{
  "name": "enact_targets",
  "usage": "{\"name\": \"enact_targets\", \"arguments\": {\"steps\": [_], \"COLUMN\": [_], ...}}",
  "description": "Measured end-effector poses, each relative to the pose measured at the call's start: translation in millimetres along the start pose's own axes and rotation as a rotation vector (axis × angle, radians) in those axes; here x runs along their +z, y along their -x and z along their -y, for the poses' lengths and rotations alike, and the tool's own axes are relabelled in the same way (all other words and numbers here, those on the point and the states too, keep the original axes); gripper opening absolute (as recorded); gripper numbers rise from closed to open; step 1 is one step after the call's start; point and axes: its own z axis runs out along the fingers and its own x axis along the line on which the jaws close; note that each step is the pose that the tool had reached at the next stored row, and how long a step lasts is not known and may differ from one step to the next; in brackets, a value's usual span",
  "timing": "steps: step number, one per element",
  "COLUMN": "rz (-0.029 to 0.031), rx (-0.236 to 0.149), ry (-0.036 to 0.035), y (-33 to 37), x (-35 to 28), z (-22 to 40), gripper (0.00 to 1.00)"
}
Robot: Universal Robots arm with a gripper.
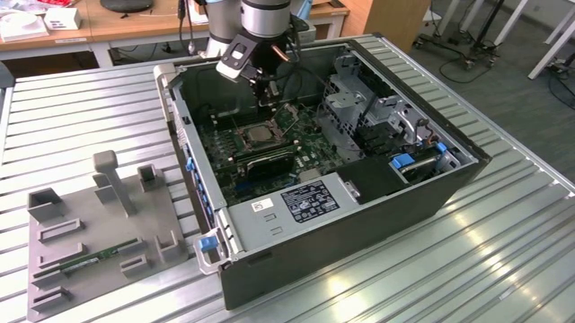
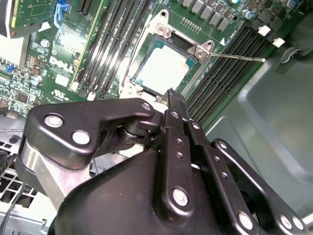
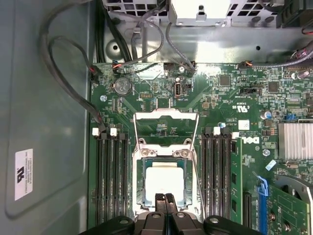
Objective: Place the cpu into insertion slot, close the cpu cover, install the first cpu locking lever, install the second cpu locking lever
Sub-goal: 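Close the cpu cover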
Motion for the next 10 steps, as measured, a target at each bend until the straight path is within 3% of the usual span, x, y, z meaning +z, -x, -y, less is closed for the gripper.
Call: {"name": "enact_targets", "arguments": {"steps": [10], "rz": [0.0003], "rx": [0.000], "ry": [-0.0002], "y": [0.0], "x": [-1.5], "z": [0.0], "gripper": [0.11]}}
